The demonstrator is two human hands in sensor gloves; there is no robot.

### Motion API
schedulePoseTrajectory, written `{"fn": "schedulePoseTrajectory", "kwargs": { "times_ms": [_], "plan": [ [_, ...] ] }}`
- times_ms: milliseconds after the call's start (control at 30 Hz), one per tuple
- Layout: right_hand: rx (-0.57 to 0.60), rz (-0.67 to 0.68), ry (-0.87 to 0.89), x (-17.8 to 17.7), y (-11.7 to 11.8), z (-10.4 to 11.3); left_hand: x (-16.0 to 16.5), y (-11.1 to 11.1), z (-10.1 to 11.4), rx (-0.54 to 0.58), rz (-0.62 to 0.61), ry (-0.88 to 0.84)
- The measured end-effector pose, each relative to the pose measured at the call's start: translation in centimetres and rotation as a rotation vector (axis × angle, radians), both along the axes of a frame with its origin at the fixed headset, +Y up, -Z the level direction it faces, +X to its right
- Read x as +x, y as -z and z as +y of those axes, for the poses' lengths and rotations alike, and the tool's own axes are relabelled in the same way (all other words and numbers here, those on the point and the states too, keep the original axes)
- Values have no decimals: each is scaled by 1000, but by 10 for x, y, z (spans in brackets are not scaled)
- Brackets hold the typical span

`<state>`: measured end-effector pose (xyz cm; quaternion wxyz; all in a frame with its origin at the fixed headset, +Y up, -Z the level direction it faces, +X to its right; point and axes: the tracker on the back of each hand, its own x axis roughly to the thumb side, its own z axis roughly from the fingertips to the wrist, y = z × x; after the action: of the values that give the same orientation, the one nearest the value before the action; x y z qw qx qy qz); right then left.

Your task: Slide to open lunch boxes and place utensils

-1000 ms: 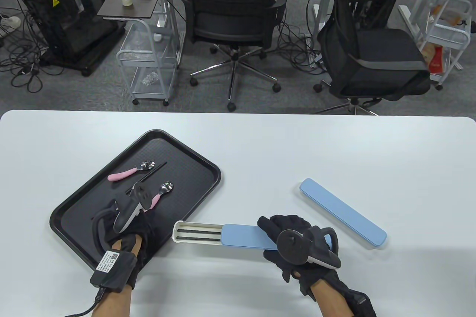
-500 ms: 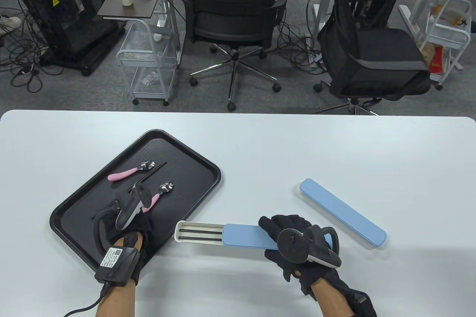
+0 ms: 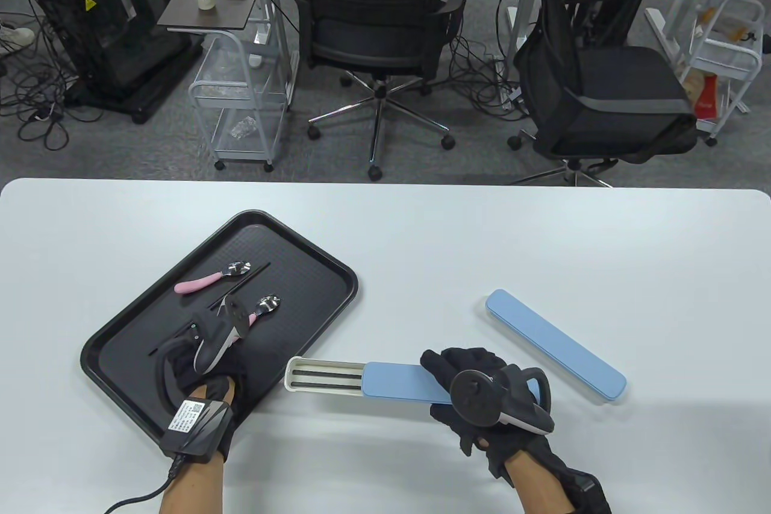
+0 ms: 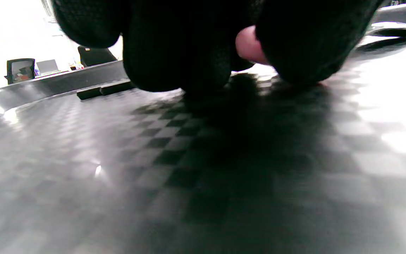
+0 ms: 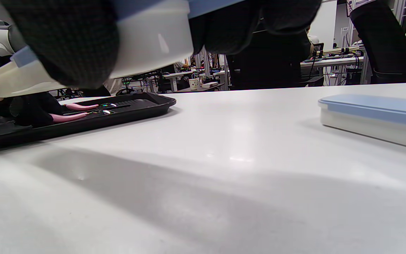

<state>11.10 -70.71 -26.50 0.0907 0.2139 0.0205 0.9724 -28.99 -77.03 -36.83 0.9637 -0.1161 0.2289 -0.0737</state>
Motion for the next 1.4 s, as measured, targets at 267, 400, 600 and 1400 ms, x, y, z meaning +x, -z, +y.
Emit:
{"fn": "schedulePoseTrajectory", "kwargs": {
  "times_ms": [267,400,600,1400],
  "plan": [
    [-2,-1,-2,0,0,0,1,1,1,35,-3,30],
    [-2,-3,1,1,1,0,0,0,3,66,-7,23],
    [-5,-5,-5,1,1,-1,-3,-12,31,179,-56,-78],
    [2,-61,-11,16,7,-5,50,-107,76,440,-580,-153]
  ]
}}
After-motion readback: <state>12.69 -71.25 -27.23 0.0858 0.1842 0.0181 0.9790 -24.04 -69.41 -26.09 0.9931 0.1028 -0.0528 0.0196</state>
